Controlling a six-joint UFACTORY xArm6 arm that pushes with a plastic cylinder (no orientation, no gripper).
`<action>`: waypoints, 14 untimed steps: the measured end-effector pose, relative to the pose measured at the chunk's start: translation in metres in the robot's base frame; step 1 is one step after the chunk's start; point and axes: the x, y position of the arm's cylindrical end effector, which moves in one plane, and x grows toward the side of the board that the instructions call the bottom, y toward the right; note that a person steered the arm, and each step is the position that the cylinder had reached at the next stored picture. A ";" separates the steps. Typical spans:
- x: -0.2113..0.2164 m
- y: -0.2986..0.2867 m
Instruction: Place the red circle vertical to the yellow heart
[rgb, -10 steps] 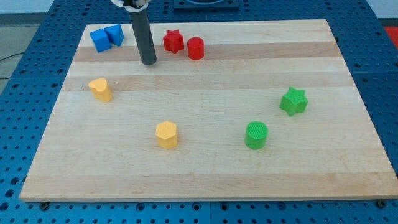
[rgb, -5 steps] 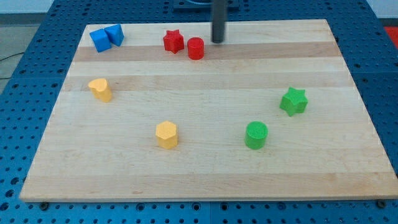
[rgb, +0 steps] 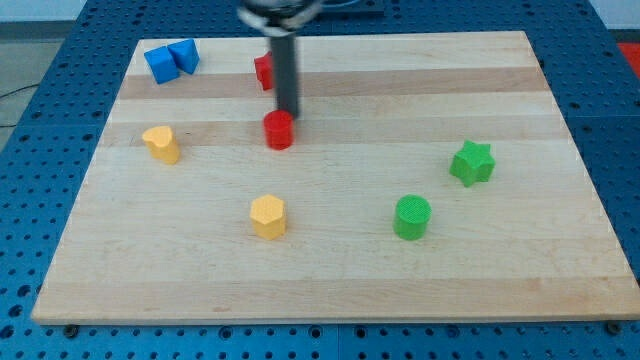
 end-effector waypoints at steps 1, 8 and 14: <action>0.019 0.012; 0.064 -0.141; -0.031 -0.032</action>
